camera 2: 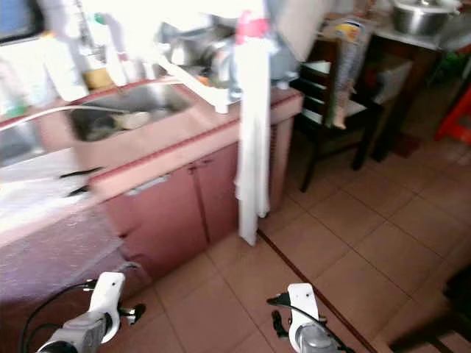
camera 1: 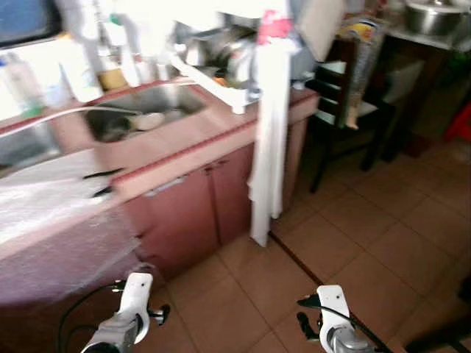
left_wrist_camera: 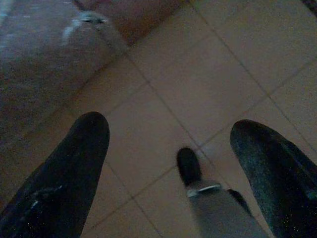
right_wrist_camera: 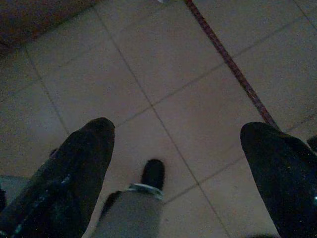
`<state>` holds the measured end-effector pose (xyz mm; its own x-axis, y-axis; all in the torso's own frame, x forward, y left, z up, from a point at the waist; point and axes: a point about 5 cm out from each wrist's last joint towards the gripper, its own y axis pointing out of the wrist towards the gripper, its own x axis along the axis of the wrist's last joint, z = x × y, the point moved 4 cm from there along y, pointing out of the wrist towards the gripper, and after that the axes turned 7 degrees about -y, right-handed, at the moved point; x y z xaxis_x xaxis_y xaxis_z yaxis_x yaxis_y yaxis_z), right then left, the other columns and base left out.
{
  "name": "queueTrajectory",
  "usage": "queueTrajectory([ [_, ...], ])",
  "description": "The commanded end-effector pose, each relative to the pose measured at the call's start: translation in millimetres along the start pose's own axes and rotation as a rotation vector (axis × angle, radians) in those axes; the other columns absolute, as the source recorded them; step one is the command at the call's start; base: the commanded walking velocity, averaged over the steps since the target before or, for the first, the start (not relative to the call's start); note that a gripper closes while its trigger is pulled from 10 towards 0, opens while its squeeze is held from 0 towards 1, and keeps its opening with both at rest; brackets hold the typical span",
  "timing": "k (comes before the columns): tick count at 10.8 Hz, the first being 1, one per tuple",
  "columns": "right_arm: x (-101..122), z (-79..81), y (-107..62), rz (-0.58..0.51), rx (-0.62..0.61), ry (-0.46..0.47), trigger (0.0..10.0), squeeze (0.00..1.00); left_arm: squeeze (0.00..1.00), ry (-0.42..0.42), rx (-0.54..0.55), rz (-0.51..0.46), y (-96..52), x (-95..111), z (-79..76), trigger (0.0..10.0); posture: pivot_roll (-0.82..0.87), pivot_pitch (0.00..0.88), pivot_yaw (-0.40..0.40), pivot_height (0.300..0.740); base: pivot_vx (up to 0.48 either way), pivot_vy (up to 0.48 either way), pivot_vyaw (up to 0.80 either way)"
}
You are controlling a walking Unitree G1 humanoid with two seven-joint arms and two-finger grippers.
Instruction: Kitchen organization
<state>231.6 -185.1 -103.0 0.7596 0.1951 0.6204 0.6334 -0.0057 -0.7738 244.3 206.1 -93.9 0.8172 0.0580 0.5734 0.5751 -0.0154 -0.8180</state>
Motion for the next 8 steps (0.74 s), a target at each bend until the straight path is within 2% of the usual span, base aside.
queueTrajectory([
  [1, -1.1, -1.4, -0.1, 0.006, -0.007, 0.002, 10.0, 0.00, 0.00, 0.000, 0.005, 0.007, -0.4, -1.5, 2.2, 10.0, -0.06, 0.028, 0.055, 0.740, 0.000, -0.480, 0.00],
  [3, -1.4, -1.5, -0.2, 0.007, -0.008, 0.000, 10.0, 0.00, 0.00, -0.001, 0.006, 0.009, -0.4, -2.2, 2.4, 10.0, -0.06, 0.028, 0.054, 0.740, 0.000, -0.313, 0.00],
  [8, -3.4, -2.5, -0.6, 0.015, -0.006, -0.010, 10.0, 0.00, 0.00, -0.034, 0.005, 0.000, -0.1, -2.0, 0.7, 10.0, -0.05, 0.026, 0.030, 0.740, 0.000, 0.000, 0.00],
])
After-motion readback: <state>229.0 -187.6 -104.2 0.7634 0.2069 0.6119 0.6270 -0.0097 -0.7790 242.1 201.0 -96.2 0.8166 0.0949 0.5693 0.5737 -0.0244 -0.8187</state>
